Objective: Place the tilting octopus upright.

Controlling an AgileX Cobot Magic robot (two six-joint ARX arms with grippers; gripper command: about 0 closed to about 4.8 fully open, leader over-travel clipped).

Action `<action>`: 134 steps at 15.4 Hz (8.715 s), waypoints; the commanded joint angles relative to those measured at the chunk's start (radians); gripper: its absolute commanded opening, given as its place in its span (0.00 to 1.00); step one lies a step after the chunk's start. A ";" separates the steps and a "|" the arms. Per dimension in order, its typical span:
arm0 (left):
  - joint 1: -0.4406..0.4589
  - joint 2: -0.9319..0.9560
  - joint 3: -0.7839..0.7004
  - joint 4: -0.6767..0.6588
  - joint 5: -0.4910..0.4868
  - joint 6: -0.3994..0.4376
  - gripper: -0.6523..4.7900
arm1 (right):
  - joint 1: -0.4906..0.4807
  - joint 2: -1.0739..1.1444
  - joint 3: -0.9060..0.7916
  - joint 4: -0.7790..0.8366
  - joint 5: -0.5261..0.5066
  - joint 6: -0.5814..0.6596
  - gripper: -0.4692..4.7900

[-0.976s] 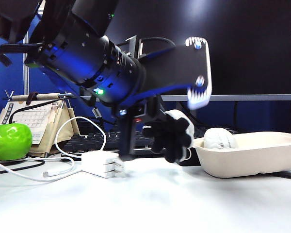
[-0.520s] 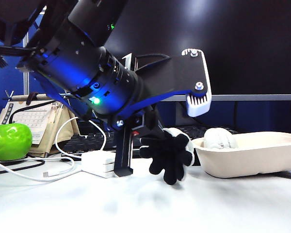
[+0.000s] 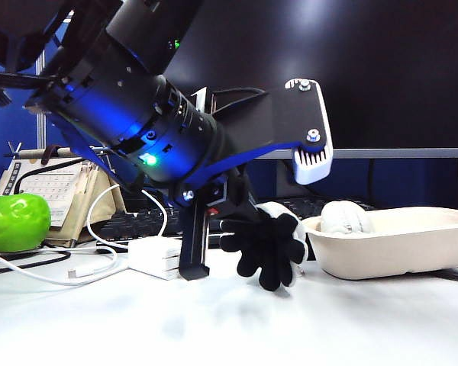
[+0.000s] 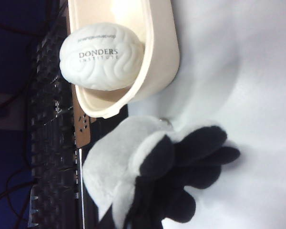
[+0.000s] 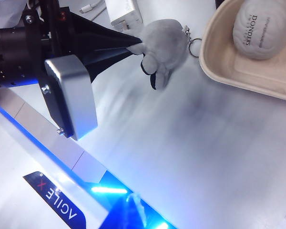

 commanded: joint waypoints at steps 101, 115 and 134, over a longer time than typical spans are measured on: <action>-0.373 -0.699 0.016 0.720 -0.817 0.410 0.11 | 0.000 -0.002 0.002 0.295 0.039 0.023 0.09; -0.373 -0.974 0.015 -0.285 -0.443 -0.278 0.11 | 0.015 0.553 -0.003 0.577 -0.357 -0.079 0.09; -0.373 -0.977 0.014 -0.385 -0.269 -0.578 0.11 | 0.028 0.835 0.016 1.032 -0.178 -0.003 0.71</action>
